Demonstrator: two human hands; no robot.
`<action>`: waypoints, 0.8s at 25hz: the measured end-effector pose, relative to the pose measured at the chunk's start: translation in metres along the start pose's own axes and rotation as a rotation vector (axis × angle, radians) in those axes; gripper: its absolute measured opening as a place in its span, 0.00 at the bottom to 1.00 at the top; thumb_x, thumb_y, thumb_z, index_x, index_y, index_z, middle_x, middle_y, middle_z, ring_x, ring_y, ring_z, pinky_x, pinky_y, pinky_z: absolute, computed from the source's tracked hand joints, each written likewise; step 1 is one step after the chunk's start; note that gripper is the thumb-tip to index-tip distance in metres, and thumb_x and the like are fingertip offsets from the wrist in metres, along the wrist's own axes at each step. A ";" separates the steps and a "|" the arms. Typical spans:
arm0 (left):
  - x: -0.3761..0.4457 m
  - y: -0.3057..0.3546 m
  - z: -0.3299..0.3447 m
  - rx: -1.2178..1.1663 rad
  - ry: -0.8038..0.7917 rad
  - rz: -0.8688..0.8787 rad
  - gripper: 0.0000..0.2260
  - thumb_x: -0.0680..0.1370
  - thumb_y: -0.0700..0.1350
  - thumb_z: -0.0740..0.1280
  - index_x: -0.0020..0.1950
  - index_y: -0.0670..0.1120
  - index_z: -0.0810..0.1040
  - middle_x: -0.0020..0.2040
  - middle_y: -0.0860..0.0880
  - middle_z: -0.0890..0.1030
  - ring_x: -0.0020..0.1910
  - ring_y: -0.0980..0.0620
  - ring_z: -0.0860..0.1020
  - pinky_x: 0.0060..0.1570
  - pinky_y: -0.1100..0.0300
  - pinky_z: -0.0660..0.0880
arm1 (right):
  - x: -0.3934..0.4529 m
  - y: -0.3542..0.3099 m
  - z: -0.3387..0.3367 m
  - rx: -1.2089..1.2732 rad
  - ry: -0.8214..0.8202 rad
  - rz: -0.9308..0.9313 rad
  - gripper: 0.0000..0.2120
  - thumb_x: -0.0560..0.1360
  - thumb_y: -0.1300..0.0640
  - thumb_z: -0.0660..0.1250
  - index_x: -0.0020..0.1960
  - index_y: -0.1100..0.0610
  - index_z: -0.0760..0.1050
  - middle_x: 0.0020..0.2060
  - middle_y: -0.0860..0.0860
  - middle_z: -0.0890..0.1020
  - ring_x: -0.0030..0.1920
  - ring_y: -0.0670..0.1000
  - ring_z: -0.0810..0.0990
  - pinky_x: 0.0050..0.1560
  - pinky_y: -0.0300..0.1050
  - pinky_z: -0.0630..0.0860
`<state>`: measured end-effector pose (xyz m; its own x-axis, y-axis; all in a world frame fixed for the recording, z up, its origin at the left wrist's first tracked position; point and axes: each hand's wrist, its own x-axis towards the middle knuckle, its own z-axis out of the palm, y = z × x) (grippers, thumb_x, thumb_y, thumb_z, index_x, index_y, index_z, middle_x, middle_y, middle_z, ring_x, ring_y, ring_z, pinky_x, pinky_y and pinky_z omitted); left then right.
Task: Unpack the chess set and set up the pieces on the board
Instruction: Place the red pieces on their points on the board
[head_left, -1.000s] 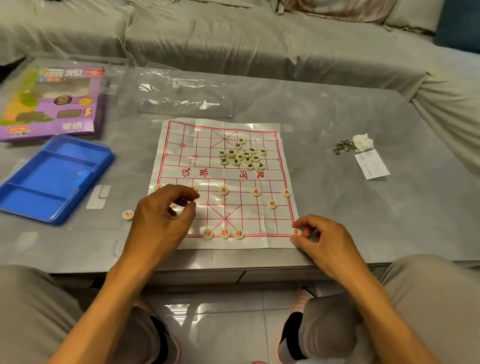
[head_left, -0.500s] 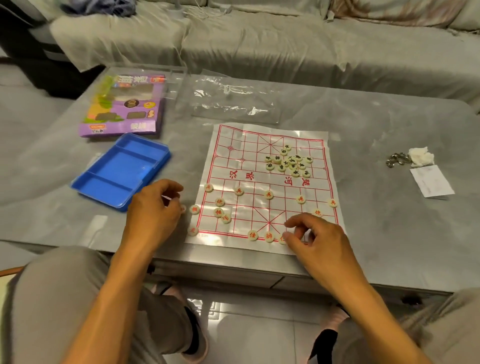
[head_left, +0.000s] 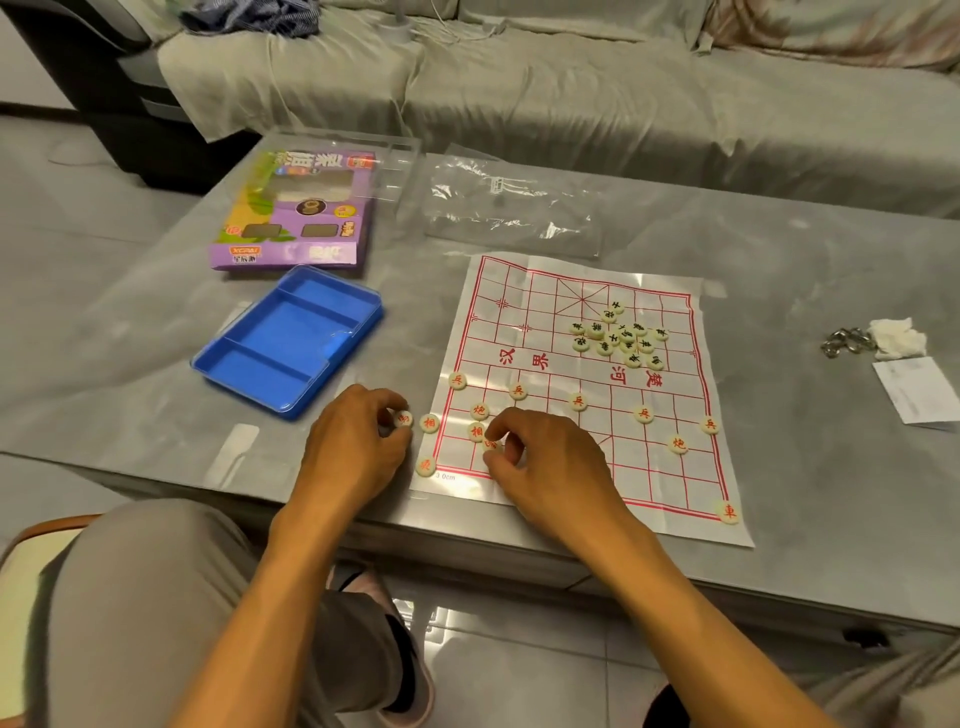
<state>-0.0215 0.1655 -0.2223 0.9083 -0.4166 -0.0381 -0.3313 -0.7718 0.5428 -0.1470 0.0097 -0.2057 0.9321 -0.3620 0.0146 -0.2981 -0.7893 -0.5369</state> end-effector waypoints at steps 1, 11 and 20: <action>0.001 0.000 0.001 -0.002 0.005 -0.003 0.11 0.76 0.49 0.69 0.58 0.52 0.78 0.52 0.51 0.77 0.45 0.56 0.75 0.44 0.64 0.70 | 0.001 0.000 0.001 -0.011 -0.006 -0.002 0.10 0.77 0.48 0.64 0.57 0.47 0.76 0.44 0.44 0.81 0.43 0.44 0.76 0.44 0.37 0.71; -0.005 0.009 -0.002 -0.117 0.045 0.054 0.13 0.74 0.52 0.71 0.56 0.50 0.79 0.47 0.55 0.77 0.39 0.60 0.75 0.36 0.73 0.68 | 0.003 0.014 -0.007 -0.016 -0.009 0.036 0.10 0.76 0.49 0.65 0.56 0.48 0.77 0.40 0.43 0.79 0.41 0.43 0.76 0.40 0.34 0.69; -0.002 0.005 -0.002 -0.097 0.050 0.017 0.13 0.75 0.51 0.70 0.57 0.49 0.79 0.49 0.53 0.80 0.42 0.58 0.75 0.40 0.68 0.71 | 0.018 0.013 -0.007 -0.078 -0.061 0.020 0.12 0.75 0.46 0.67 0.56 0.47 0.76 0.46 0.44 0.81 0.42 0.43 0.73 0.41 0.37 0.69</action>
<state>-0.0246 0.1637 -0.2184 0.9150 -0.4032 0.0124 -0.3227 -0.7134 0.6221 -0.1355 -0.0108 -0.2063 0.9359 -0.3491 -0.0479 -0.3296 -0.8193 -0.4692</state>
